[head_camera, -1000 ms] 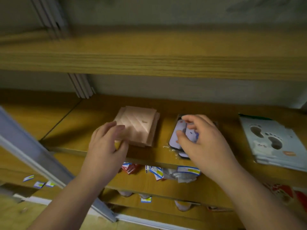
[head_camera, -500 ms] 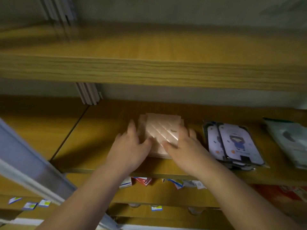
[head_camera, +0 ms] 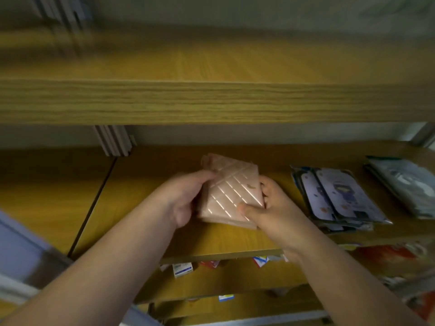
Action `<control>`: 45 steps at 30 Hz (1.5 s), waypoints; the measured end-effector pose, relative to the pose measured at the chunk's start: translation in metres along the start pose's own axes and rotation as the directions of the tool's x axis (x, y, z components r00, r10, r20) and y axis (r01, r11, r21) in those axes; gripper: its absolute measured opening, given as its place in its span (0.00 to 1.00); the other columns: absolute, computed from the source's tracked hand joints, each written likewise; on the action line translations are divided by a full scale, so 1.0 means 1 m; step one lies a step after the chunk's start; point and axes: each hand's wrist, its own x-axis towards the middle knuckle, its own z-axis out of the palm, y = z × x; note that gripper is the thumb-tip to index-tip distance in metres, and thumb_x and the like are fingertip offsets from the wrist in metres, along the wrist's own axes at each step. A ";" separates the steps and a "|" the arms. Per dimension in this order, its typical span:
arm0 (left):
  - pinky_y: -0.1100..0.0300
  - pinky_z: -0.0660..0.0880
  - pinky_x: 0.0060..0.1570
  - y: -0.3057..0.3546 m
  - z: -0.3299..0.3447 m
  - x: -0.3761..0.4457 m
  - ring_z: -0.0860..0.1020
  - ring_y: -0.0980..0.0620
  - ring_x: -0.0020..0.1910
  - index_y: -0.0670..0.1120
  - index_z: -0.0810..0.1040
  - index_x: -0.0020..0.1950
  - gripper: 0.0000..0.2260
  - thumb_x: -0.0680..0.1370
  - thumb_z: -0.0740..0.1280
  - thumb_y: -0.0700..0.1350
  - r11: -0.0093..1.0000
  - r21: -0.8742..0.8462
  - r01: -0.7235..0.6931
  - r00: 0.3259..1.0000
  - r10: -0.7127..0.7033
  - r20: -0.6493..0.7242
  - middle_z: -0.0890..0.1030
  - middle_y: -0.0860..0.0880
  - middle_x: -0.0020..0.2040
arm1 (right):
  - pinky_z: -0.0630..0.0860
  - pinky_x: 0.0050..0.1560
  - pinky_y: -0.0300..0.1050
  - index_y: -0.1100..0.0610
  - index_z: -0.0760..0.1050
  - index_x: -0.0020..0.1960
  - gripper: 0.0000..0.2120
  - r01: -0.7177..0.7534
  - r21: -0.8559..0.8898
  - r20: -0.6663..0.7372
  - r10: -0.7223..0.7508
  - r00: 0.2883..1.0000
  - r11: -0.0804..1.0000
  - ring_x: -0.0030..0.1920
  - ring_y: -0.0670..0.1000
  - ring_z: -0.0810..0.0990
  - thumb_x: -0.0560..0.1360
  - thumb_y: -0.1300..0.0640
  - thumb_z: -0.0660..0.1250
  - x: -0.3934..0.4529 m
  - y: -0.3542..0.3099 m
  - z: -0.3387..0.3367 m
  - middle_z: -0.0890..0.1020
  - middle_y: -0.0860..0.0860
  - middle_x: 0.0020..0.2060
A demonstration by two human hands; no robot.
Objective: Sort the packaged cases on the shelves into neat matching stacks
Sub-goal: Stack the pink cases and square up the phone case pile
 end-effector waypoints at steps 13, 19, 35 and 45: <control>0.68 0.77 0.54 -0.027 -0.006 -0.008 0.78 0.66 0.57 0.58 0.68 0.66 0.19 0.78 0.71 0.53 0.698 0.421 -0.579 0.807 0.563 0.177 0.79 0.60 0.60 | 0.79 0.56 0.50 0.49 0.73 0.67 0.20 0.350 0.276 -0.203 -0.302 0.931 0.895 0.57 0.48 0.83 0.76 0.53 0.70 0.006 -0.018 0.005 0.84 0.49 0.58; 0.67 0.65 0.69 -0.051 -0.008 -0.013 0.68 0.62 0.73 0.46 0.57 0.77 0.31 0.79 0.70 0.41 0.484 0.419 -0.768 0.629 0.694 0.351 0.70 0.57 0.73 | 0.73 0.64 0.42 0.44 0.61 0.73 0.27 0.572 0.037 -0.215 -0.552 0.806 0.820 0.67 0.47 0.75 0.78 0.49 0.68 -0.012 0.015 0.010 0.76 0.43 0.66; 0.77 0.71 0.44 -0.052 -0.003 0.000 0.79 0.69 0.50 0.62 0.75 0.51 0.10 0.75 0.75 0.53 0.581 0.567 -0.584 0.718 0.696 0.026 0.81 0.63 0.49 | 0.78 0.51 0.45 0.46 0.77 0.60 0.15 0.201 -0.042 -0.181 -0.205 0.962 0.979 0.50 0.41 0.82 0.73 0.50 0.72 0.012 -0.007 0.009 0.84 0.43 0.50; 0.56 0.76 0.53 -0.024 -0.007 0.018 0.80 0.42 0.58 0.46 0.80 0.61 0.23 0.76 0.70 0.62 0.499 0.834 -0.236 0.888 0.460 -0.024 0.85 0.45 0.59 | 0.72 0.65 0.58 0.61 0.69 0.71 0.42 -0.083 -0.382 -0.144 0.029 0.989 0.920 0.68 0.62 0.69 0.69 0.33 0.70 0.052 -0.025 -0.005 0.71 0.61 0.68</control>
